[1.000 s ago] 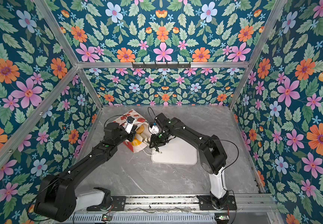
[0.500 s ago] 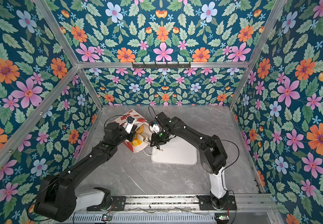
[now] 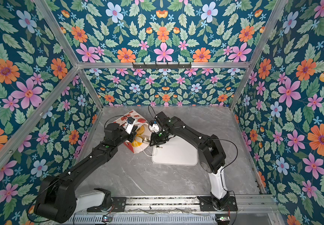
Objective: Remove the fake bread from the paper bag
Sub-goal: 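Close the tongs on the yellow bun inside the bag with the right gripper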
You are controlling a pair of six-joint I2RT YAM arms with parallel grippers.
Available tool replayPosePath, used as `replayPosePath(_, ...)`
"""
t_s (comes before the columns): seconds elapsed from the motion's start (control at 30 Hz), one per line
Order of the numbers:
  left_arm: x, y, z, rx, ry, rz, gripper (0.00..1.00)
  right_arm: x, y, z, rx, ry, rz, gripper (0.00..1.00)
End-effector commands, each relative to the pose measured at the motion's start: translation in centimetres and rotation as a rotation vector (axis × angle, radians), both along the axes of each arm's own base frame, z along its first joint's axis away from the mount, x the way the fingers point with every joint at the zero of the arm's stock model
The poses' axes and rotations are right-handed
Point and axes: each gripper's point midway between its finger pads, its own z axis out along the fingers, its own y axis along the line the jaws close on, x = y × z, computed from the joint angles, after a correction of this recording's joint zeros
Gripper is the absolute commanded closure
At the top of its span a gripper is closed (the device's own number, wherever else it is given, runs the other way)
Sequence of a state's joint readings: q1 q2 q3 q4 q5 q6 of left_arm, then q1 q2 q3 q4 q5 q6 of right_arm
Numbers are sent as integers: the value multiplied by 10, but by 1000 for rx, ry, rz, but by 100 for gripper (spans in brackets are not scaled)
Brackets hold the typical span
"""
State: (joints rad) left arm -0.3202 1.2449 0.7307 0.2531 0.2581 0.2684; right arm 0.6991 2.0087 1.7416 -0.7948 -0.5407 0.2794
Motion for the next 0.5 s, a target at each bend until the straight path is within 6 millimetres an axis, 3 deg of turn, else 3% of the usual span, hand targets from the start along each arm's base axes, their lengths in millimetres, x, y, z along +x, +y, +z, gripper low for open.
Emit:
replayPosePath(0.0,1,1,5,-5,-21,6,100,0,1,-2,0,2,22,64)
replayPosePath(0.3,2,1,5,-4,-22,9,100,0,3,-10,-20,22,33,65)
replayPosePath(0.47,2,2,6,-3,-26,11,100,-2,5,-11,-5,41,44,75)
